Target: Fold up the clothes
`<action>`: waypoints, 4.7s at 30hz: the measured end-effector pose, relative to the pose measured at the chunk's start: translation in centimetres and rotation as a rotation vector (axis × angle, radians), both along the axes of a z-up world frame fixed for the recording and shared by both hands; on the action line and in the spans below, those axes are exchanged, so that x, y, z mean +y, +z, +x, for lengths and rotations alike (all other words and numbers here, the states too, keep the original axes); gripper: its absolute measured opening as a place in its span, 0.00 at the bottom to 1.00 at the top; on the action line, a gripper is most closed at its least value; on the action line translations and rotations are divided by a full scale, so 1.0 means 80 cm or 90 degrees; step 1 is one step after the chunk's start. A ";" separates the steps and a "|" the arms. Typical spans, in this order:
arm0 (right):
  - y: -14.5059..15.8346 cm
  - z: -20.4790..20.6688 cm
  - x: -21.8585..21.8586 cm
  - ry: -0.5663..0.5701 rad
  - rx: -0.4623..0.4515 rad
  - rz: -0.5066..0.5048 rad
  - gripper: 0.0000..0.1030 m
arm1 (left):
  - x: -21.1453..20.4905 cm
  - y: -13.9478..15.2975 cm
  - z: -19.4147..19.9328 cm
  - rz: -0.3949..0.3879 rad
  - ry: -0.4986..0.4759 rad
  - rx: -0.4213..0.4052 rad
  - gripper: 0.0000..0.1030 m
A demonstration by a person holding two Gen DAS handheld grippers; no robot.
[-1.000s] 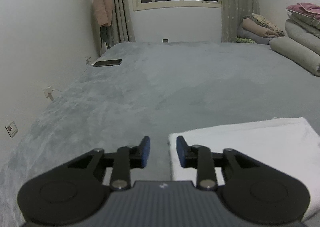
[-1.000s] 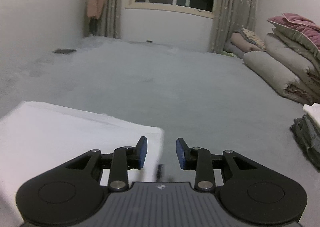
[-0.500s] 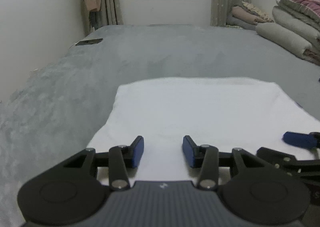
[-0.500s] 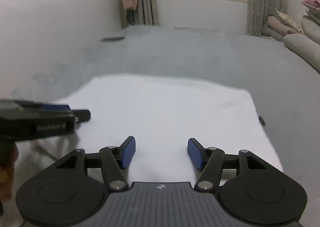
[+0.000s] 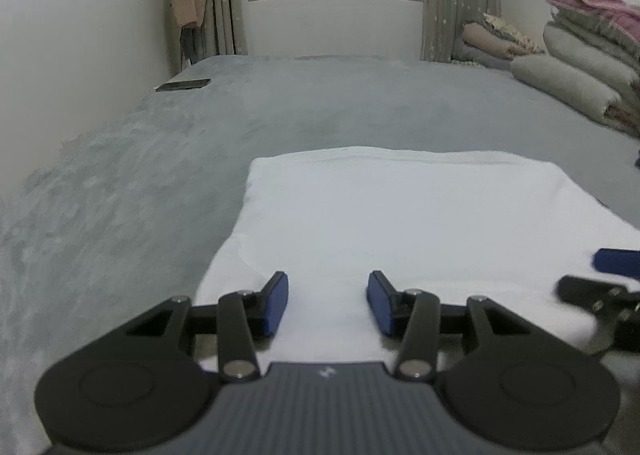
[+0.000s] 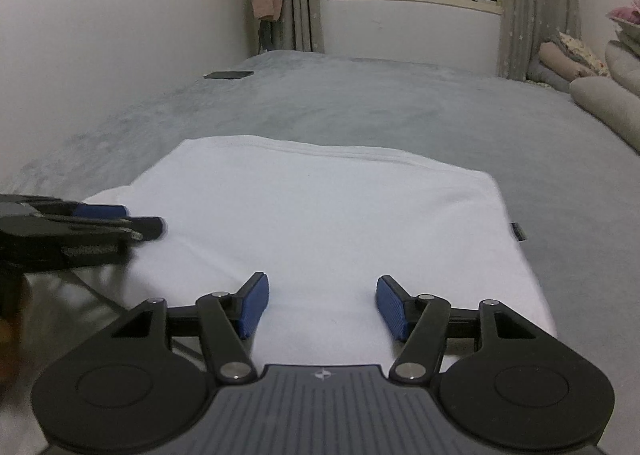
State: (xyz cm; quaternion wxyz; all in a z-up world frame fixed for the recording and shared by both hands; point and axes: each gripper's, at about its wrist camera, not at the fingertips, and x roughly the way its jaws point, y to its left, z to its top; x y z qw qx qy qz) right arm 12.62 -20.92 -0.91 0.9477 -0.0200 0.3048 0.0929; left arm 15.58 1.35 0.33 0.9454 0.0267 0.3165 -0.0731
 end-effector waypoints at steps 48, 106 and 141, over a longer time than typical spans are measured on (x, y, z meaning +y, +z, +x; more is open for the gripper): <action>-0.002 -0.048 0.016 -0.068 0.006 0.044 0.41 | 0.009 -0.014 -0.048 -0.039 -0.044 0.002 0.67; 0.012 -0.051 -0.052 -0.138 0.042 0.080 0.49 | 0.050 -0.006 -0.045 -0.135 -0.038 0.028 0.74; 0.013 -0.052 -0.049 -0.136 0.049 0.093 0.65 | 0.048 -0.016 -0.047 -0.092 -0.037 0.024 0.77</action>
